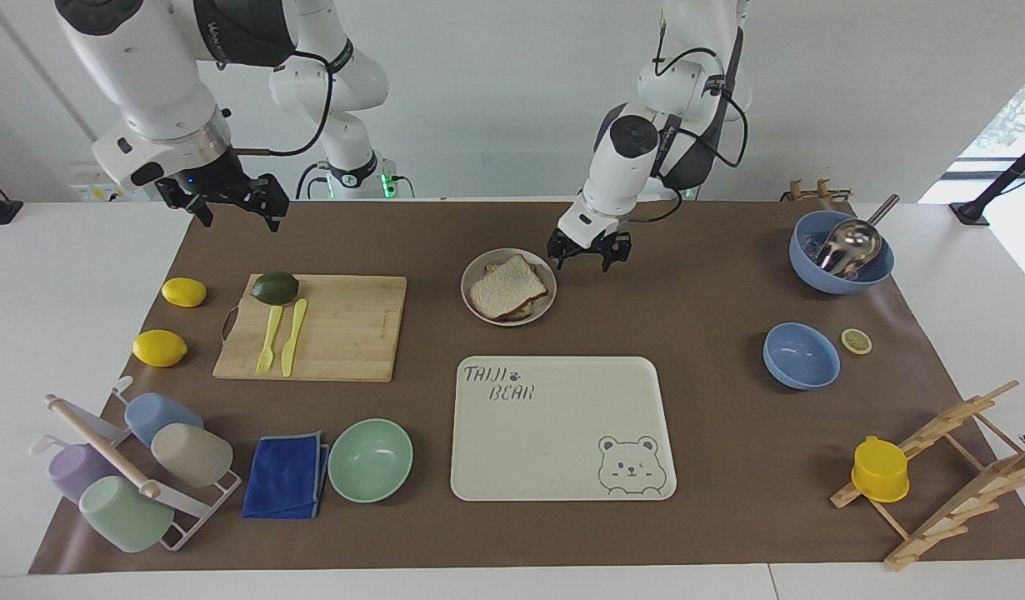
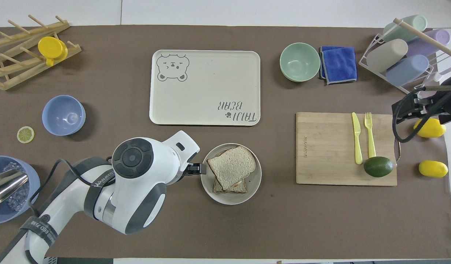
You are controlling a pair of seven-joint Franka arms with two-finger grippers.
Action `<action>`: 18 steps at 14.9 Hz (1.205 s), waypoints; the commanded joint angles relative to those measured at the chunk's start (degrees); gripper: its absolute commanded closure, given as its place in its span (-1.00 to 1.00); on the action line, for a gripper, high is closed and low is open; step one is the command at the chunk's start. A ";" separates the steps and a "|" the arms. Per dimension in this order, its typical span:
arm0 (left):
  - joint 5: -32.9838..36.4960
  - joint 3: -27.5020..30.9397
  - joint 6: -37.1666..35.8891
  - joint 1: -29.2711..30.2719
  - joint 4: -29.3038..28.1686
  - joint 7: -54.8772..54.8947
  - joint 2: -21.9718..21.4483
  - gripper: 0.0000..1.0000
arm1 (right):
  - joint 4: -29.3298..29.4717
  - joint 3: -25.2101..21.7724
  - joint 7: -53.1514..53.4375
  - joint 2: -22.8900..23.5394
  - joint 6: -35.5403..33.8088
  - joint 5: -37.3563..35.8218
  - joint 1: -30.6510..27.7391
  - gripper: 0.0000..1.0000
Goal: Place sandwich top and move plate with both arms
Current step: 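Grasp the plate rim nearest the robot with the left gripper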
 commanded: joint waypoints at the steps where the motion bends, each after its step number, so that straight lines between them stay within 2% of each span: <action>1: -0.67 0.90 4.51 -3.03 -3.92 -0.40 -0.54 -0.92 | -0.67 -2.58 -3.42 -0.57 -0.31 2.51 -0.28 -1.00; 4: -1.63 0.90 7.68 -4.01 -4.19 -1.98 2.09 -0.80 | -1.36 -2.85 -3.33 -1.53 -0.75 2.51 0.16 -1.00; 7: -3.30 0.90 8.12 -4.98 -4.27 -2.07 2.63 -0.68 | -4.97 -2.85 -3.24 -4.26 -0.93 2.51 0.16 -1.00; 13: -7.43 0.90 9.61 -5.42 -5.15 -2.07 3.07 -0.14 | -4.71 -3.73 -3.41 -4.00 1.53 2.51 -0.54 -1.00; 18: -8.39 0.90 10.93 -6.12 -5.68 -2.07 3.77 -0.02 | -4.53 -2.94 -3.94 -3.91 1.70 2.51 0.07 -1.00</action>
